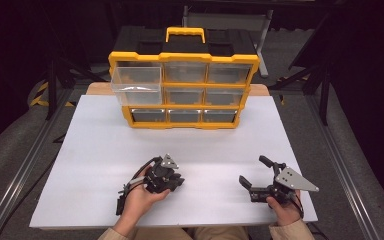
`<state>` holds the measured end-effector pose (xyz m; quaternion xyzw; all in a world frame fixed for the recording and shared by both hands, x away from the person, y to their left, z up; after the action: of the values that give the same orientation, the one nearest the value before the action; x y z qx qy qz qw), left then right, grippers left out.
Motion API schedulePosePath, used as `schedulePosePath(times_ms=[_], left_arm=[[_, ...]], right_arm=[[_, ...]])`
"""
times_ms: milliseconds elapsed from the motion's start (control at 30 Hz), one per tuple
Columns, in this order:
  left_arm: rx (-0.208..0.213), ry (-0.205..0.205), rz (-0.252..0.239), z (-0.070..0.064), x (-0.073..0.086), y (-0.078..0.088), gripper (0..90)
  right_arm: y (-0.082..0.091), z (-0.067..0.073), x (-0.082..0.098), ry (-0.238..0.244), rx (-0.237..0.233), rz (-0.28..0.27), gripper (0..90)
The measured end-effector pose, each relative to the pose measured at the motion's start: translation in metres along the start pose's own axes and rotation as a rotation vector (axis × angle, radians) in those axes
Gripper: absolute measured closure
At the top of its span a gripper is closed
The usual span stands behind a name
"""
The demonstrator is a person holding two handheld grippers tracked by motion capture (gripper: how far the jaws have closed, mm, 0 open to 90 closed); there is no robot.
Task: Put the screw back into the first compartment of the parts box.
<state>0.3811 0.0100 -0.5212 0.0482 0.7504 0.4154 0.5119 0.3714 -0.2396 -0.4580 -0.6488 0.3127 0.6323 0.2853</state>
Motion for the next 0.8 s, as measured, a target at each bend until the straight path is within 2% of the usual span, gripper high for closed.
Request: schedulePosePath(times_ms=[133,267,367,600,667,800], left_arm=[[0.006,0.010,0.007,0.0000,0.0018,0.0009,87.4],[0.010,0.030,0.011,-0.0004,0.0022,0.0007,87.6],[0.010,0.029,0.015,0.0005,0.0016,0.0005,87.7],[0.046,0.081,0.018,0.0029,0.0007,0.0012,87.8],[0.065,0.109,0.028,0.0040,0.0001,0.0018,87.8],[0.089,0.125,0.053,0.0036,-0.0001,0.0033,87.8]], right_arm=[[0.0000,0.0001,0.0000,0.001,0.000,0.001,2.5],[-0.0004,0.0002,0.0001,0.004,0.001,0.002,2.4],[-0.0004,-0.0001,-0.0001,0.004,0.002,0.000,2.4],[-0.0005,0.0003,-0.0001,0.004,-0.001,0.000,2.4],[-0.0007,0.0005,-0.0002,0.004,-0.004,-0.002,2.4],[-0.0005,-0.0001,0.0001,0.000,-0.004,-0.001,2.4]])
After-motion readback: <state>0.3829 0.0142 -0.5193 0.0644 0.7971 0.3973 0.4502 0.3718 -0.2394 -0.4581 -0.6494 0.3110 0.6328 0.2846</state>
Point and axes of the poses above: each handheld gripper's, and its own axes: y roughly backward along the jaws, x roughly out of its underside, z roughly to its left, the point moved 9 cm from there along -y, roughly forward along the jaws, and after that the axes turned 8 degrees about -z, right-handed, at the moved point
